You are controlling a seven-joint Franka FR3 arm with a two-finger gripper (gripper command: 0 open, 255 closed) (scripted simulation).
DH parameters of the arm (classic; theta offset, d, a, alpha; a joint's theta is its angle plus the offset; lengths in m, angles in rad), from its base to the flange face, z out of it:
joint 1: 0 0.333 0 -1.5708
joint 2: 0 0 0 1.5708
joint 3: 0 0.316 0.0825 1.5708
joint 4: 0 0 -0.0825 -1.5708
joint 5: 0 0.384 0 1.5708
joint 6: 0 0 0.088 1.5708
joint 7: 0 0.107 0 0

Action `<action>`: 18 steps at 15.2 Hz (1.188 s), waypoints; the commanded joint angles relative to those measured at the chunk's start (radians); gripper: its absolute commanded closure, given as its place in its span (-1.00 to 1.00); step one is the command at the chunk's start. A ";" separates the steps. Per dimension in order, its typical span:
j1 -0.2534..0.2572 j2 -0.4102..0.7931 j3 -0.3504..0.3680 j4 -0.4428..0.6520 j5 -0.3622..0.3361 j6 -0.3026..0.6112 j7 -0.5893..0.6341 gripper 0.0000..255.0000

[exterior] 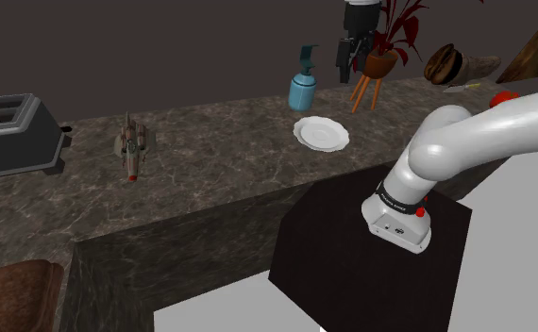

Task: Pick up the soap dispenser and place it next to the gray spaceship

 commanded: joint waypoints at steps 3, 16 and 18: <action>-0.019 0.030 -0.018 -0.017 -0.019 0.075 0.000 -1.00; -0.129 0.315 -0.146 -0.009 -0.102 0.544 0.008 -1.00; -0.142 0.368 -0.167 0.009 -0.106 0.609 0.008 -1.00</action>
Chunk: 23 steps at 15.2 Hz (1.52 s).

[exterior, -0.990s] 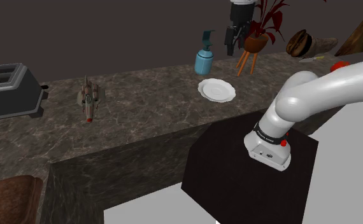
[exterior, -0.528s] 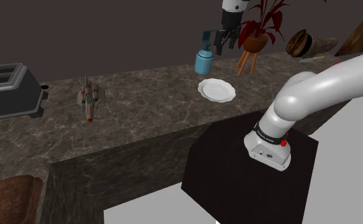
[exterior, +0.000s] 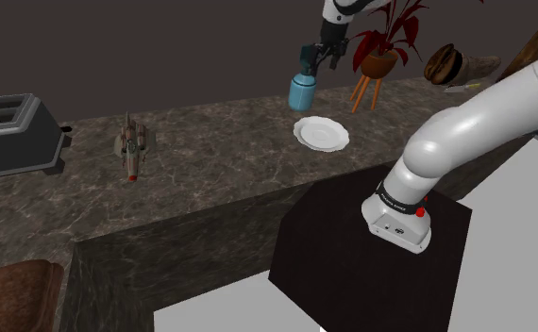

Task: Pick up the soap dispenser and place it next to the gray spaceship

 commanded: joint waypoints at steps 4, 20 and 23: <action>-0.029 0.142 -0.051 0.059 0.002 0.160 -0.003 -1.00; -0.090 0.528 -0.159 0.290 0.161 0.476 -0.088 -1.00; -0.093 0.562 -0.157 0.290 0.179 0.508 -0.100 -1.00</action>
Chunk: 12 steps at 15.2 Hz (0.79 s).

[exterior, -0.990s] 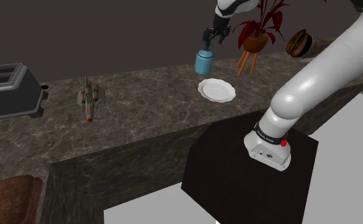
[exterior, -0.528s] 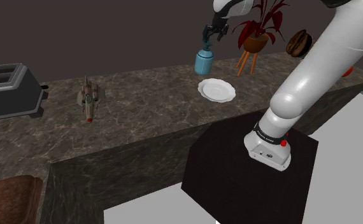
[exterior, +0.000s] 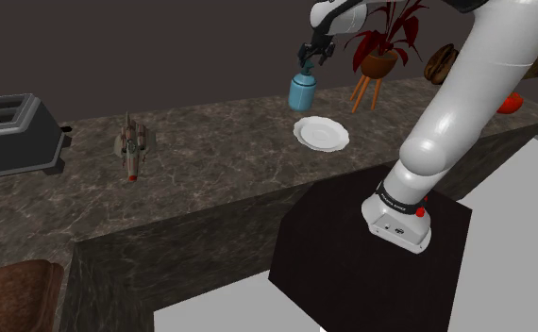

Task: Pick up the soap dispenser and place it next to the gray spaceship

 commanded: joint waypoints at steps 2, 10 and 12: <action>-0.002 0.018 0.001 0.001 0.010 0.017 -0.007 -1.00; -0.002 0.018 0.001 0.001 0.010 0.017 -0.006 1.00; -0.002 0.018 0.001 0.001 0.010 0.017 -0.006 1.00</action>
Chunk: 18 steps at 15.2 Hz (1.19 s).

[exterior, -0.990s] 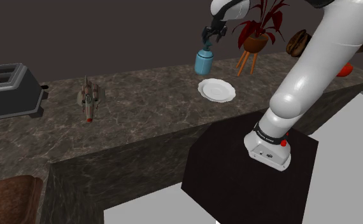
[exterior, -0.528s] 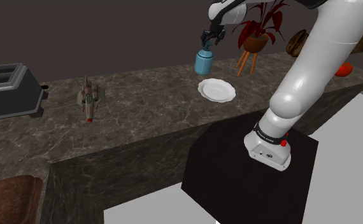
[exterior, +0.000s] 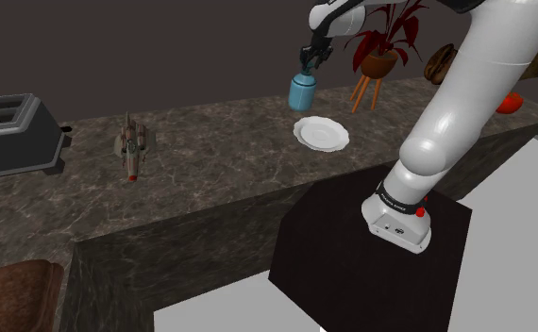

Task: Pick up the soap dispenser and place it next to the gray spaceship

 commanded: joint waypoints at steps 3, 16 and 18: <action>0.000 0.000 0.000 0.000 0.000 0.000 0.000 1.00; 0.004 -0.058 -0.004 0.058 -0.032 -0.114 0.022 1.00; 0.005 -0.069 -0.004 0.073 -0.038 -0.140 0.026 1.00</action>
